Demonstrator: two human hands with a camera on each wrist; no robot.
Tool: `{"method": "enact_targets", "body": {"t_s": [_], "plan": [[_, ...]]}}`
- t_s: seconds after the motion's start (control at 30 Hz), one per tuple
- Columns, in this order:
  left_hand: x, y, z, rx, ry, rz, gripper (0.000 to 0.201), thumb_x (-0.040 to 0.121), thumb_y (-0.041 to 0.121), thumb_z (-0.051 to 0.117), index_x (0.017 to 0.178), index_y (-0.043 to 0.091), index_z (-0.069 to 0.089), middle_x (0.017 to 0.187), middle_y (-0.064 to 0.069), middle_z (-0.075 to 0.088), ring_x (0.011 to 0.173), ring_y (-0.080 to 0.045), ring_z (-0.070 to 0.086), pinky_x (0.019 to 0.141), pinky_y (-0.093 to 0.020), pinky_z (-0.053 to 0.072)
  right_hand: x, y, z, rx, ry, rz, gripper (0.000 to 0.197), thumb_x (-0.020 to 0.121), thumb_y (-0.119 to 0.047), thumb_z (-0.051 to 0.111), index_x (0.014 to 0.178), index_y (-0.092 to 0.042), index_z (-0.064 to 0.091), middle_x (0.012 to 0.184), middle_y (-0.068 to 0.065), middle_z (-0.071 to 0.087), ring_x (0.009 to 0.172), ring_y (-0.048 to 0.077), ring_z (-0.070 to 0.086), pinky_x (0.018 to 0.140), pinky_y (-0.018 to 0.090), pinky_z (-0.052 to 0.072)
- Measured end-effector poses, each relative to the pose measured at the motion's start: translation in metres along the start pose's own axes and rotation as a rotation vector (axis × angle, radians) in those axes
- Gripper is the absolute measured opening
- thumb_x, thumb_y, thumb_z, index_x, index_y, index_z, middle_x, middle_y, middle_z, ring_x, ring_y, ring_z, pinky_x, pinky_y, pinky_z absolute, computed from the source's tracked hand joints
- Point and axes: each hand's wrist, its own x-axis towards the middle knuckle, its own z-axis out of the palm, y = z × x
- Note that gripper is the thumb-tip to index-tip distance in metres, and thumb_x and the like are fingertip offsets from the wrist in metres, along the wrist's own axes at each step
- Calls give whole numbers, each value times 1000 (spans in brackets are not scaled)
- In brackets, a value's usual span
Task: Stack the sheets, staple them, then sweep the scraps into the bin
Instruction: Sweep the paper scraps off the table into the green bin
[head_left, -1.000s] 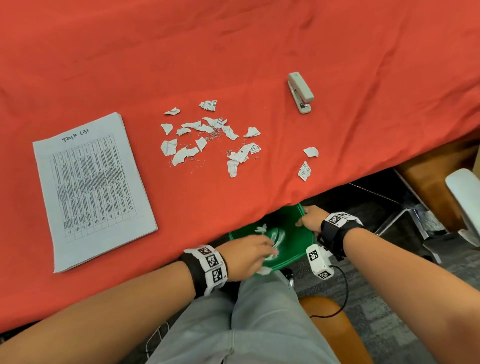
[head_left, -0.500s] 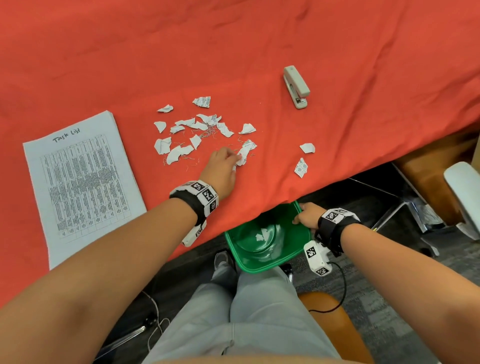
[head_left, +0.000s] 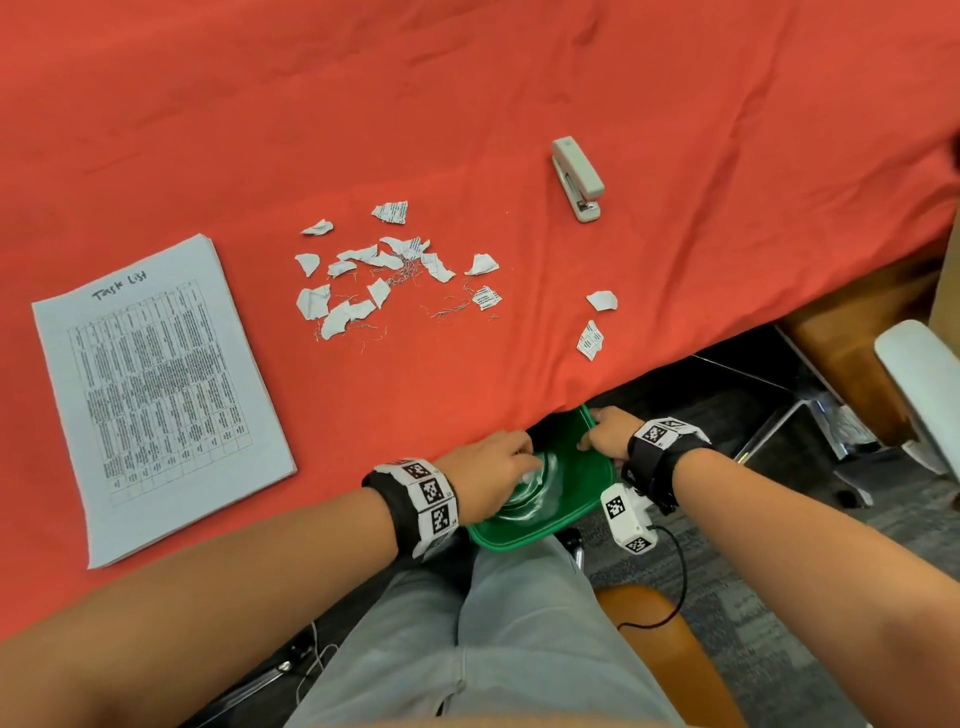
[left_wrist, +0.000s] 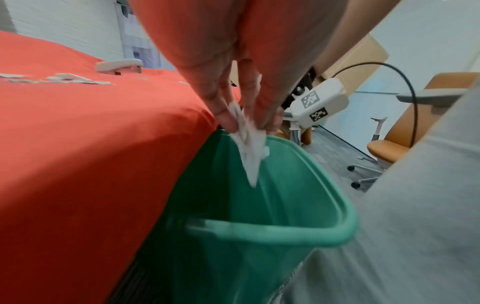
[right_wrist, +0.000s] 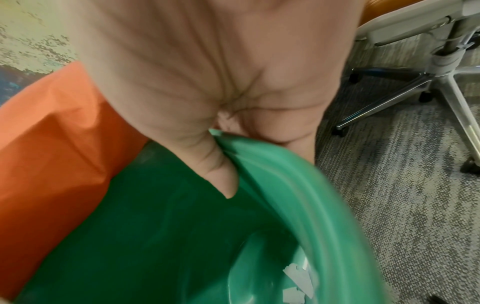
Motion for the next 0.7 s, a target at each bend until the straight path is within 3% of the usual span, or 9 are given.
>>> {"method": "enact_targets", "body": {"t_s": [0.07,0.2,0.27,0.37,0.47,0.57,0.7], "plan": [[5,4,-9,-28,24,23,38,95,16,47,133,19,53,128,-2,50,113,-21,49,86,-37,49,-1,1,-1,-5,3,-5,34,80,-3,65,114,-5,62,98,20,69,78,31,66,64,32,56],[42,5,-40,-48,244,-25,33,94,18,49,127,18,56,118,-1,54,108,-19,51,87,-34,50,0,6,-1,8,-10,-15,29,77,-1,65,105,-6,67,104,23,70,93,35,68,86,44,56],[72,2,-55,-8,283,-50,39,92,19,51,131,15,52,128,-4,51,118,-21,48,98,-37,45,2,9,-2,17,-16,-23,27,75,0,65,99,-11,68,103,22,71,94,35,69,88,46,55],[116,-8,-71,33,267,-49,53,91,22,52,142,12,41,150,-10,35,138,-26,33,114,-39,31,-1,9,-5,12,-5,-22,32,77,0,64,108,-9,68,105,19,71,90,29,68,87,37,56],[148,-14,-75,61,213,-32,56,94,22,48,147,13,32,158,-12,20,146,-30,19,118,-39,23,1,10,-8,7,5,-9,35,78,0,64,112,-8,67,104,19,71,85,26,66,78,32,55],[162,-16,-75,163,71,-51,54,99,18,41,150,15,24,161,-11,9,148,-27,10,119,-36,19,3,10,-11,-6,5,-3,36,78,-1,65,113,-8,67,105,20,71,83,28,67,66,29,56],[146,-18,-67,149,57,-17,55,96,8,47,148,13,30,160,-12,13,147,-27,17,118,-36,22,3,10,-19,-19,3,1,36,80,0,63,115,-6,65,103,21,70,72,27,62,36,13,46]]}}
